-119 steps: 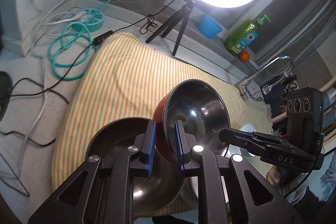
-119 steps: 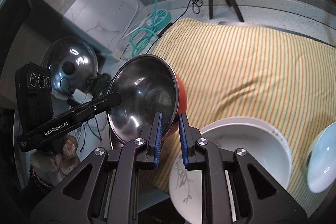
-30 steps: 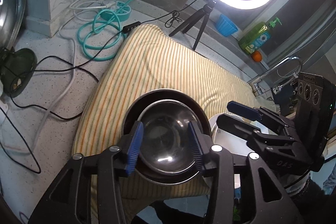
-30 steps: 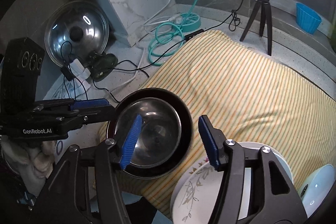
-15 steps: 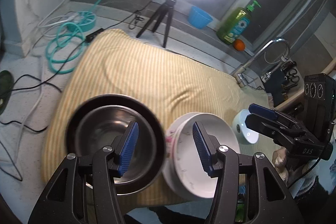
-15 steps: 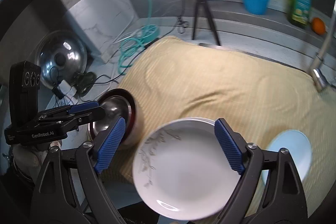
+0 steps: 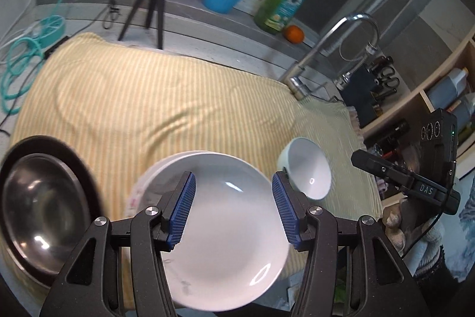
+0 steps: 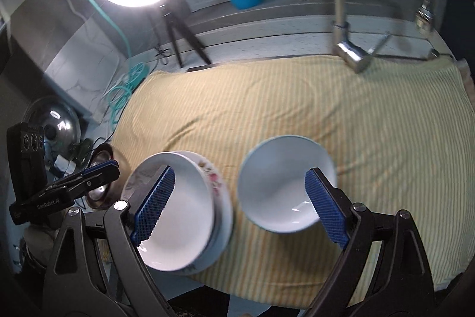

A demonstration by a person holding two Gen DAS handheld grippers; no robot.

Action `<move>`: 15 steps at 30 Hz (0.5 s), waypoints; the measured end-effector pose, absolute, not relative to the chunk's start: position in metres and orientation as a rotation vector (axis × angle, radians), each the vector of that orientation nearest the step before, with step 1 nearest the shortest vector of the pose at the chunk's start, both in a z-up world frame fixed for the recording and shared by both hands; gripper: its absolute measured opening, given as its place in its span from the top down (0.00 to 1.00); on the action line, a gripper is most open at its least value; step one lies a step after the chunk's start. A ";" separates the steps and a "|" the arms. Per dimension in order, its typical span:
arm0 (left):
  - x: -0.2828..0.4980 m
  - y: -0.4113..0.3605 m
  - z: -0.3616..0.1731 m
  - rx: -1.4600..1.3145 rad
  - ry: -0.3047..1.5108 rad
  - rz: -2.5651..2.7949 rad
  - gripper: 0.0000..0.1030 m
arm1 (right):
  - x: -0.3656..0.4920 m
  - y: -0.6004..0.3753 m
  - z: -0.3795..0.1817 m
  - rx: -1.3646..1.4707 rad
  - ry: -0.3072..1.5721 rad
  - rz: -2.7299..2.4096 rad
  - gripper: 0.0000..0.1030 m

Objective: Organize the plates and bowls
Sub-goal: 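Move both grippers to the pale blue bowl and close on its rim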

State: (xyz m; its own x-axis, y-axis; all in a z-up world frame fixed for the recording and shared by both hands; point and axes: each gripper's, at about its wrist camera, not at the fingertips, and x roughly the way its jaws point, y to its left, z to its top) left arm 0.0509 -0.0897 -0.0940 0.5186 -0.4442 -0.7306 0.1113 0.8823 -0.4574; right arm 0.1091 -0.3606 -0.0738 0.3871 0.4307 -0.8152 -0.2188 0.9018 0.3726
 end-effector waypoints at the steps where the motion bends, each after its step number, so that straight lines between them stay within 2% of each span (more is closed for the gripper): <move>1: 0.053 -0.097 -0.096 -0.377 0.979 -0.357 0.49 | 0.109 -0.369 -0.076 0.223 1.099 0.400 0.11; 9: 0.072 -0.157 -0.111 -0.331 1.023 -0.452 0.49 | 0.106 -0.416 -0.101 0.291 1.135 0.330 0.11; 11: 0.076 -0.168 -0.116 -0.327 1.033 -0.468 0.51 | 0.107 -0.421 -0.108 0.296 1.143 0.329 0.16; 13: 0.080 -0.179 -0.121 -0.321 1.048 -0.480 0.53 | 0.108 -0.422 -0.114 0.297 1.161 0.336 0.30; 15: 0.082 -0.185 -0.124 -0.314 1.059 -0.489 0.57 | 0.107 -0.424 -0.120 0.302 1.173 0.341 0.35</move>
State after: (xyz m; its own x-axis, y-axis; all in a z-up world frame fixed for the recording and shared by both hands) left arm 0.0825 -0.1848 -0.1245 0.3982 -0.5256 -0.7518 0.2313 0.8506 -0.4722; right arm 0.1075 -0.4239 -0.1197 0.3475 0.4128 -0.8419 -0.1030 0.9093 0.4033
